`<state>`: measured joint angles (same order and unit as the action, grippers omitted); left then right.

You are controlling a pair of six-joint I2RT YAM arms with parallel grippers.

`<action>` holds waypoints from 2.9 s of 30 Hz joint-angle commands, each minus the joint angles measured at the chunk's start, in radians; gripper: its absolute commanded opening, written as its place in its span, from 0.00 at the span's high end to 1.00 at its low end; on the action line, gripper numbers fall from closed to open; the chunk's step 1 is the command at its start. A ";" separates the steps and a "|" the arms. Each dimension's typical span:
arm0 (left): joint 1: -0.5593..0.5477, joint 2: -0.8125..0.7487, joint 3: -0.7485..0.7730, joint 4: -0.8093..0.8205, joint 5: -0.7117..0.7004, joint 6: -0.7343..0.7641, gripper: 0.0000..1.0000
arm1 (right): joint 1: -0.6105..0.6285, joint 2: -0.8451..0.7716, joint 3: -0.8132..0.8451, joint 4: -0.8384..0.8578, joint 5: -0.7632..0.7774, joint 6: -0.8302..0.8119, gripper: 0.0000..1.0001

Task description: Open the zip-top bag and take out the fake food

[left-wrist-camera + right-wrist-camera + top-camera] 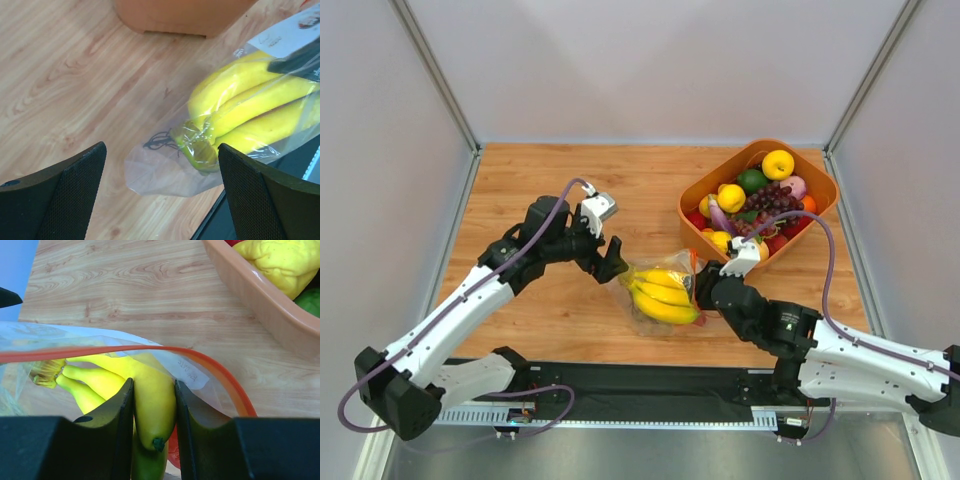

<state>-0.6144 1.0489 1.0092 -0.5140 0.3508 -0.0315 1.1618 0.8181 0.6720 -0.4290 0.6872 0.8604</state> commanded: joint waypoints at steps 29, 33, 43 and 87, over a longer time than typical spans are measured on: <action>0.070 0.083 -0.049 0.031 0.334 0.168 0.01 | -0.197 -0.201 -0.106 0.093 -0.258 -0.061 1.00; 0.070 0.094 -0.050 0.031 0.319 0.180 0.00 | -0.218 -0.209 -0.115 0.105 -0.285 -0.060 1.00; 0.070 0.168 -0.020 -0.018 0.491 0.188 0.81 | -0.286 -0.217 -0.114 0.105 -0.337 -0.069 1.00; 0.068 0.224 0.095 -0.185 -0.093 0.088 1.00 | -0.320 -0.416 0.310 -0.649 0.014 -0.262 1.00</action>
<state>-0.5484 1.2697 1.0599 -0.6804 0.2745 0.0723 0.8429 0.4042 0.9119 -1.0363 0.6342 0.6346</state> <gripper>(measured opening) 0.006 0.320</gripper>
